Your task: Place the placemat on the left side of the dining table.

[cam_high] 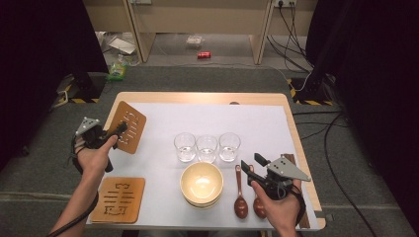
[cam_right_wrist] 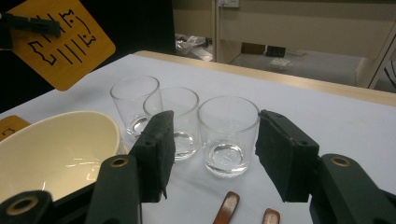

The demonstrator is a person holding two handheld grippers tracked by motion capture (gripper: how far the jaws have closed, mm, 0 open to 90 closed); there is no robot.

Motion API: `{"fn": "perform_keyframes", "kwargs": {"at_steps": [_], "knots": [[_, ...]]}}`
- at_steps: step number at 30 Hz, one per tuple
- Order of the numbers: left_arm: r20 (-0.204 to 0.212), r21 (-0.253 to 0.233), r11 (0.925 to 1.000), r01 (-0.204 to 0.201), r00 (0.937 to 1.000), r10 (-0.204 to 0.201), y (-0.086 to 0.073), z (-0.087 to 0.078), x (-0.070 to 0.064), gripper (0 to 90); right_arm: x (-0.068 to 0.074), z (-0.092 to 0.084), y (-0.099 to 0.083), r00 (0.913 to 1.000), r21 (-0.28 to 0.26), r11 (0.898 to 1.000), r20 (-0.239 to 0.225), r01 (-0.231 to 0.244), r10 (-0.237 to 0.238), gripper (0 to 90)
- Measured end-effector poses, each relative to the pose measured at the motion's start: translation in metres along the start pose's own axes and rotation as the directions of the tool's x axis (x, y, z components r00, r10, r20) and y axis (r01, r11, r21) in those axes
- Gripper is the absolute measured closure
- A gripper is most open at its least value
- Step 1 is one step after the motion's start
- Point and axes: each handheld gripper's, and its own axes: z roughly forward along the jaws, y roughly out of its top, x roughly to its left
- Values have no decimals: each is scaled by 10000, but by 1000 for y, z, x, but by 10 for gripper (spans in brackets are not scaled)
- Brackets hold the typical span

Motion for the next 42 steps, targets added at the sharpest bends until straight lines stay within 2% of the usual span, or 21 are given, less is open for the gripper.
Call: {"fn": "perform_keyframes", "kwargs": {"at_steps": [27,42], "knots": [[-507,847,9950,530,9975,-489,-16,43,6,861,2,4,-5,9999,94,9999,-128,-45,46,476],[-495,1057,9902,908,9951,-859,-20,56,6,860,2,5,-5,9999,130,9999,-115,-51,52,477]]}}
